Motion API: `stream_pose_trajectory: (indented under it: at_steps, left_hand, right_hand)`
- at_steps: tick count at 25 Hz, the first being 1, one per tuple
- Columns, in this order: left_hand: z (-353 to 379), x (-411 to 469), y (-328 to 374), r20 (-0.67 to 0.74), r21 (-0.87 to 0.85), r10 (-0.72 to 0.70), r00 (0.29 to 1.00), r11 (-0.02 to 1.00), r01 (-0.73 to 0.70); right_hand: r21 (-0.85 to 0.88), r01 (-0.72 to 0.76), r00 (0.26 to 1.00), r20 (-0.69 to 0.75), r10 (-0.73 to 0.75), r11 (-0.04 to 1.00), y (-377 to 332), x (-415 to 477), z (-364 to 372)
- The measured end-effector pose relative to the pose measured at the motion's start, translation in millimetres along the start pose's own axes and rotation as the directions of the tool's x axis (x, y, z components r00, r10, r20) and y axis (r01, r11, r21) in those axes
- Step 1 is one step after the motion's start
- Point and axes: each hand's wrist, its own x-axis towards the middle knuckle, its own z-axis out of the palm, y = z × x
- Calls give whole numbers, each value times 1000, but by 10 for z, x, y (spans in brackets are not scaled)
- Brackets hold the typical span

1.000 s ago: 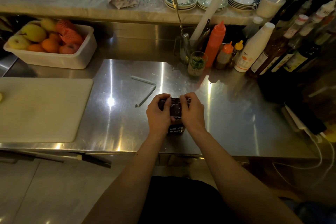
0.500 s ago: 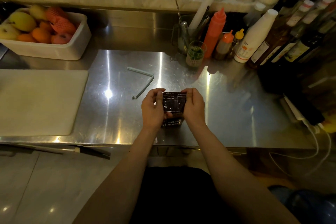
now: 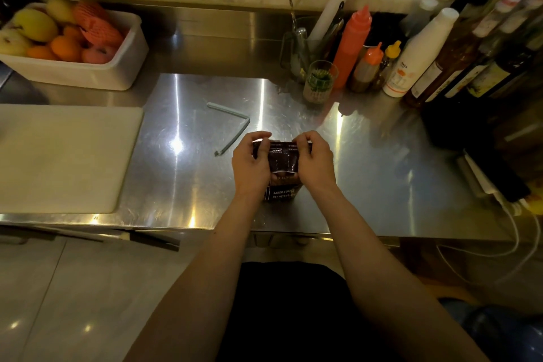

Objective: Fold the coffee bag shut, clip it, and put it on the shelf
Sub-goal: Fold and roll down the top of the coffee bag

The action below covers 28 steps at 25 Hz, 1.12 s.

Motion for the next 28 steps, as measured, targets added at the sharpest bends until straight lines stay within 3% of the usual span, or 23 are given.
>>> stream_pose_trajectory:
  at_steps: [3,5,7,10,11,13,15,17,19,21,24,28]
  left_hand:
    - [-95,88,105,124,-135,-105,987,983,122]
    - [-150,175,250,205,-219,-224,953,938,267]
    - [-181,248,372,266,-307,-311,913,870,386]
    - [-198,291,435,354,-352,-358,864,805,478]
    - [-205,292,427,377,-346,-350,858,806,481]
    - [-232,292,382,425,-373,-301,854,801,468]
    - [-249,285,344,468,-409,-180,865,824,392]
    - [-221,258,295,440,-302,-35,897,935,184]
    - [-159,221,237,352,-173,73,933,985,-12]
    - [-81,197,235,266,-131,74,961,991,-40]
    - [-31,208,240,177,-68,75,981,996,-64]
    - [-10,174,249,198,-43,58,978,998,-50]
  right_hand:
    - [80,-172,974,166,157,982,-147,99,-101]
    - [200,-390,877,378,297,899,-298,196,-235]
    - [344,-621,740,553,383,704,-396,275,-364]
    - [494,-830,557,737,383,259,-378,320,-431]
    - [517,-841,537,757,371,163,-356,316,-423]
    - [567,-819,560,756,340,87,-317,284,-387]
    - [634,-759,649,718,253,147,-282,211,-363]
    - [702,-628,766,634,108,335,-217,112,-340]
    - [741,-416,859,510,-39,528,-151,28,-268]
    - [737,-252,917,390,-89,627,-85,0,-167]
    - [651,-130,963,263,-61,748,-69,-28,-74]
    - [453,-45,999,45,28,890,-138,-4,6]
